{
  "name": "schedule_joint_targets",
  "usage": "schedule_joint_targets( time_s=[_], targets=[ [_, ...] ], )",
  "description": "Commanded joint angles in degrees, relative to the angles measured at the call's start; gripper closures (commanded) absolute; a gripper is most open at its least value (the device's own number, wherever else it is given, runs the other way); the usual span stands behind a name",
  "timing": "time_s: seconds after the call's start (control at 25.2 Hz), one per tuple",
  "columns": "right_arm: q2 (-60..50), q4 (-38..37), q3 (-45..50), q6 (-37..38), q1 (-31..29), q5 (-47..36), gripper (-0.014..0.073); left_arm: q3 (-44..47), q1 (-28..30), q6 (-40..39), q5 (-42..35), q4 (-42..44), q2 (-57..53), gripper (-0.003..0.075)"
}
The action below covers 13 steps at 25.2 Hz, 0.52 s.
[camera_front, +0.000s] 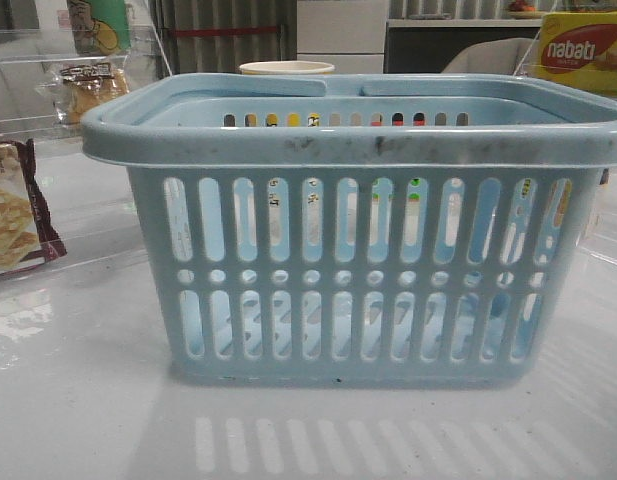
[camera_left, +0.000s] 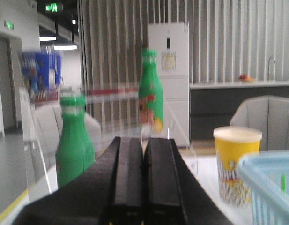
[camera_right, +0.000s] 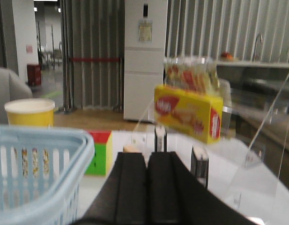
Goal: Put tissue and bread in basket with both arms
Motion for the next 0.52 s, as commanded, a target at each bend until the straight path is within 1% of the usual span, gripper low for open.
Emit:
schedule_joint_targets(
  time_s=[0.0, 0.2, 0.28, 0.4, 0.48],
  targets=[
    [2.68, -0.06, -10.77, 0.24, 0.01, -1.34, 0.0524, -11.08, 0.17, -0.37, 2.6, -0.47, 2.94, 0.0624],
    [10.75, -0.06, -23.69, 0.24, 0.01, 7.91, 0.0524, -24.36, 0.17, -0.37, 12.38, -0.47, 11.46, 0.0624],
    [14.32, -0.06, -27.33, 0.24, 0.01, 11.55, 0.0524, -28.52, 0.17, -0.37, 15.45, -0.47, 14.95, 0.0624],
    [18.63, -0.06, -31.22, 0.24, 0.01, 17.61, 0.0524, -33.55, 0.17, -0.37, 20.88, -0.6, 20.02, 0.0624],
    [21.58, -0.06, -32.16, 0.24, 0.01, 21.51, 0.0524, -35.19, 0.17, -0.37, 23.98, -0.6, 22.86, 0.0624]
  ],
)
